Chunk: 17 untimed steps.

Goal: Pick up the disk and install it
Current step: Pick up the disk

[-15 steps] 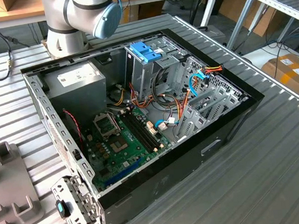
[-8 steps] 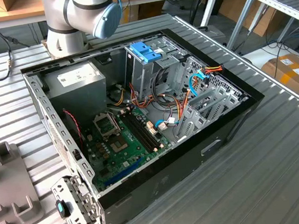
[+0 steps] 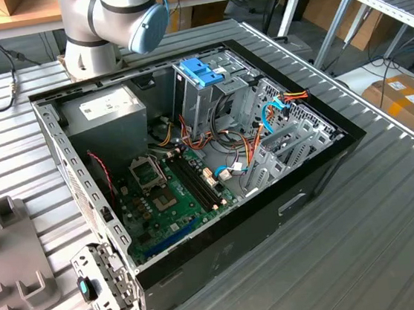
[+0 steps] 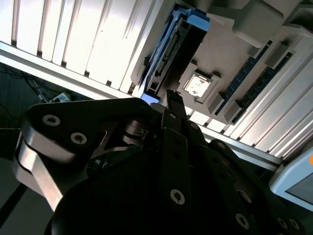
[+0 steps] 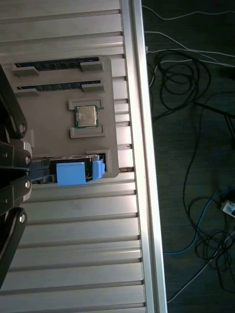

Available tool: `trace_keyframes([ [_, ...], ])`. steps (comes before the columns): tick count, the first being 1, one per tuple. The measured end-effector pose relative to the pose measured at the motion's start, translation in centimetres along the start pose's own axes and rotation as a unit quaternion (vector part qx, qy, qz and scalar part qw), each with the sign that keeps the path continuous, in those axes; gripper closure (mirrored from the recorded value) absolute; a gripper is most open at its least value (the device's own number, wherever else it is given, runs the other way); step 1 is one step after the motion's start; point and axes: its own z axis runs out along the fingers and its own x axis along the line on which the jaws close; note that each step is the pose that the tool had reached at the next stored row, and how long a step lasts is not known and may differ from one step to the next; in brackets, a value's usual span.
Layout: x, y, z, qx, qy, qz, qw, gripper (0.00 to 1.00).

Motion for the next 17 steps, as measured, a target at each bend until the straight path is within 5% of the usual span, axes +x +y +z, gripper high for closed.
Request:
trace_keyframes([
  [17,-0.06,-0.63,0.14,0.0004,0.0,-0.001,1.0,0.89],
])
